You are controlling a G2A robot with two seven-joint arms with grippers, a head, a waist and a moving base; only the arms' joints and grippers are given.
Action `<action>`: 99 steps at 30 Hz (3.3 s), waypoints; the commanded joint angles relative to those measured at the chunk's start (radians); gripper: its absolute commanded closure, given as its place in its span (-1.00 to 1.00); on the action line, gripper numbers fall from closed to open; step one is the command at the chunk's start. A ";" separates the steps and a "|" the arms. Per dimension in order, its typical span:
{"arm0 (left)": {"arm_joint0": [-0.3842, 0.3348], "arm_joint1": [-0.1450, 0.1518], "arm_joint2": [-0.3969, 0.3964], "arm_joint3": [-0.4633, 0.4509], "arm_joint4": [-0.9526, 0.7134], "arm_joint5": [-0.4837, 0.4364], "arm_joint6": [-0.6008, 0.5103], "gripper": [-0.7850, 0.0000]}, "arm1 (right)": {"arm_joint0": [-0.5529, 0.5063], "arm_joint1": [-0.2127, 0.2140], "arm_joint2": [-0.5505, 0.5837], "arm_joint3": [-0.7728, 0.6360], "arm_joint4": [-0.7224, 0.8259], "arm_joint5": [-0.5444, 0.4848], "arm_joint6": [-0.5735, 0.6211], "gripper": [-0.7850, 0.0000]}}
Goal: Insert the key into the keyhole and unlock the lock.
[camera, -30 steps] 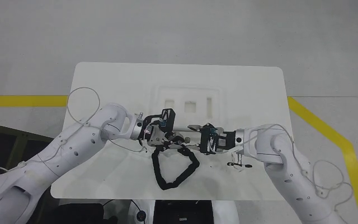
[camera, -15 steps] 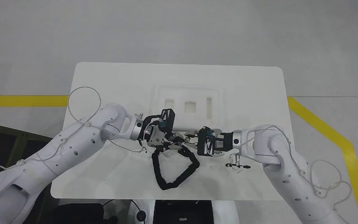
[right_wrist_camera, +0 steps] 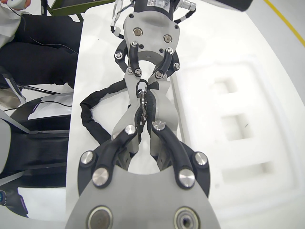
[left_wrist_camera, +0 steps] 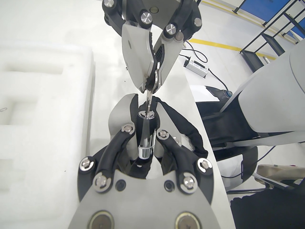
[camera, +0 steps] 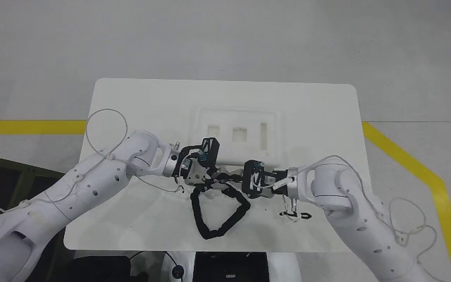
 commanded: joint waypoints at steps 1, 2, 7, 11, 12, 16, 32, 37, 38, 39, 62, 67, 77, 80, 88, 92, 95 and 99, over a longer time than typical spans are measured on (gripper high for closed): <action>-0.002 0.000 0.004 0.002 0.002 0.000 0.006 1.00 | -0.001 0.002 0.000 -0.008 0.030 0.030 0.032 1.00; -0.003 0.001 0.006 0.003 0.002 0.000 0.008 1.00 | -0.001 0.003 0.000 -0.014 0.042 0.046 0.048 1.00; -0.006 0.001 0.012 0.007 0.005 0.000 0.020 1.00 | -0.007 0.006 -0.002 -0.026 0.132 0.132 0.121 1.00; -0.007 0.001 0.014 0.010 0.009 0.000 0.031 1.00 | -0.016 0.007 -0.001 -0.032 0.203 0.222 0.156 1.00; -0.008 0.001 0.015 0.011 0.010 0.000 0.033 1.00 | -0.019 0.007 -0.001 -0.036 0.218 0.241 0.159 1.00; -0.009 0.001 0.014 0.016 0.016 0.000 0.040 1.00 | -0.035 0.008 0.000 -0.052 0.259 0.302 0.175 1.00; 0.017 0.033 -0.093 0.083 0.080 0.063 0.068 1.00 | -0.103 0.021 0.064 -0.126 0.239 0.347 0.079 -1.00; 0.065 0.065 -0.165 0.066 0.123 0.178 0.052 1.00 | -0.152 0.028 0.101 -0.134 0.226 0.352 0.042 -1.00; 0.075 0.071 -0.178 0.057 0.137 0.204 0.041 1.00 | -0.159 0.029 0.108 -0.135 0.226 0.353 0.037 -1.00; 0.085 0.077 -0.188 0.041 0.149 0.223 0.031 1.00 | -0.166 0.031 0.113 -0.137 0.224 0.353 0.033 -1.00; 0.191 0.115 -0.424 -0.029 0.174 0.277 0.141 -1.00 | -0.187 0.037 0.237 -0.032 0.130 0.336 -0.253 -1.00; 0.185 0.123 -0.502 0.012 0.206 0.247 0.224 -1.00 | -0.136 0.036 0.273 -0.001 0.069 0.354 -0.309 -1.00; 0.151 0.121 -0.601 0.142 0.316 0.184 0.391 -1.00 | -0.046 0.039 0.339 0.067 -0.100 0.378 -0.382 -1.00; 0.140 0.119 -0.623 0.176 0.350 0.171 0.431 -1.00 | -0.030 0.040 0.350 0.073 -0.162 0.395 -0.383 -1.00; 0.149 0.124 -0.681 0.217 0.419 0.142 0.487 -1.00 | -0.031 0.043 0.372 0.025 -0.327 0.475 -0.359 -1.00; 0.170 0.127 -0.704 0.218 0.432 0.132 0.493 -1.00 | -0.036 0.043 0.379 0.000 -0.371 0.491 -0.351 -1.00; 0.174 0.127 -0.706 0.220 0.432 0.130 0.491 -1.00 | -0.036 0.043 0.380 -0.001 -0.372 0.492 -0.350 -1.00; 0.175 0.127 -0.706 0.220 0.431 0.129 0.489 -1.00 | -0.036 0.043 0.379 0.000 -0.371 0.491 -0.351 -1.00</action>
